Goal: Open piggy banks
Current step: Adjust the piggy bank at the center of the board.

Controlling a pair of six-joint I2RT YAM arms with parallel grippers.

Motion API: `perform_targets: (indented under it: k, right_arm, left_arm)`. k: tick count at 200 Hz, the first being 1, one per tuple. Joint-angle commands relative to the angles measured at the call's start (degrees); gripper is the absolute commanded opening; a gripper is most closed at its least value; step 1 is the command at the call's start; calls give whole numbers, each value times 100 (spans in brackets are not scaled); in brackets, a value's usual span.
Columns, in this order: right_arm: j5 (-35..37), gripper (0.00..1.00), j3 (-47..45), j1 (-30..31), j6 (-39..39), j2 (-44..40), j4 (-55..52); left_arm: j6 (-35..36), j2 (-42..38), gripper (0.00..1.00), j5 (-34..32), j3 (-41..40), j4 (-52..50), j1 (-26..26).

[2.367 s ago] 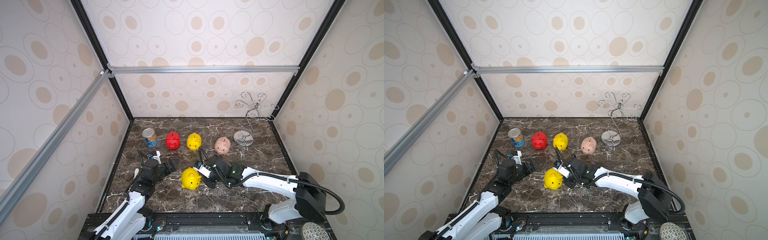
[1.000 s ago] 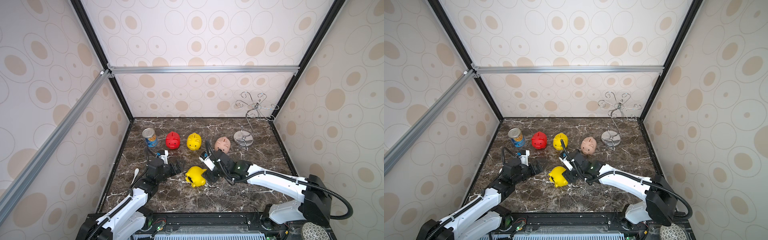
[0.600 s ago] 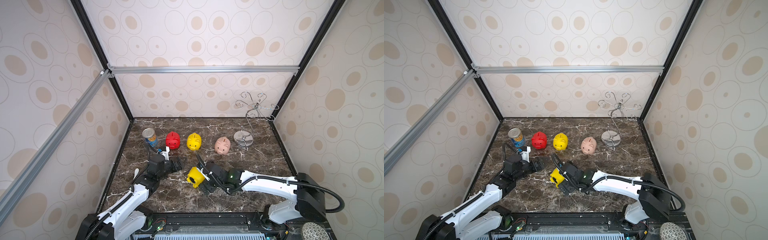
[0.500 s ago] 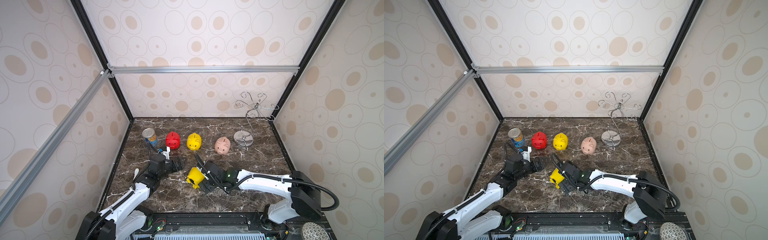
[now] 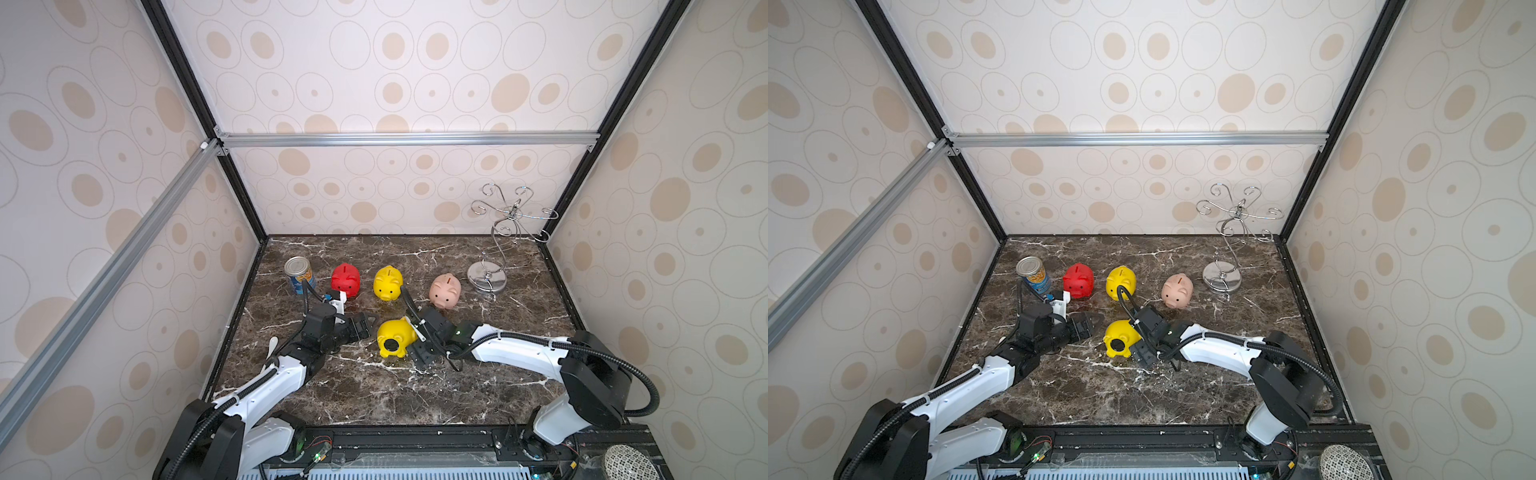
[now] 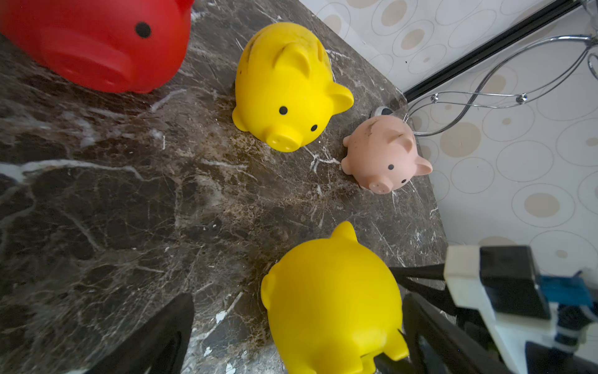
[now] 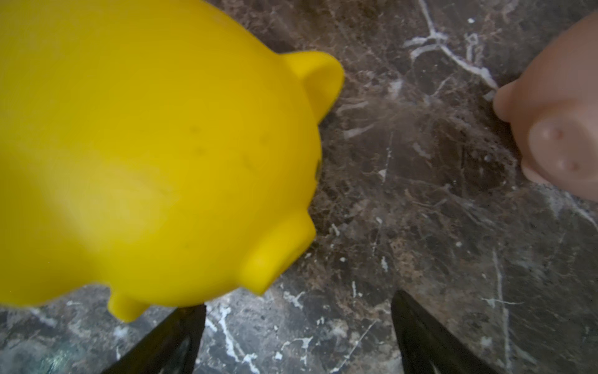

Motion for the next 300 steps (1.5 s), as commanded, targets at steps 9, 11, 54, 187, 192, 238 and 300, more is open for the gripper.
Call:
perform_targets:
  k: [9,11,54,187,192,238,300]
  right_arm:
    - [-183,91,140,-254,-216,144,118]
    - [-229,90,160,-295,-224,156,120]
    - [-374,88,380,-625,-331,300,24]
    - [-814,86,1147,-1140,-610,783,-309]
    - [-817,87,1182,-1147,-627,783,-340]
    - [-847,86,1323,-1212,-643,853,-422]
    - [-959,84,1383,-1247,-516,862,-511]
  left_arm:
    - [187,139,100,214,213,302,-154]
    - [195,143,100,206,219,306,-170]
    - [317,320,100,-82,490,174,-483]
    - [1235,1426,100,-864,1119,-75,-1036]
    - [1233,1445,100,-846,1140,-93,-1036]
    - [1146,1510,100,-814,1096,-57,-1112]
    - [1153,1460,100,-898,1186,-182,-1116]
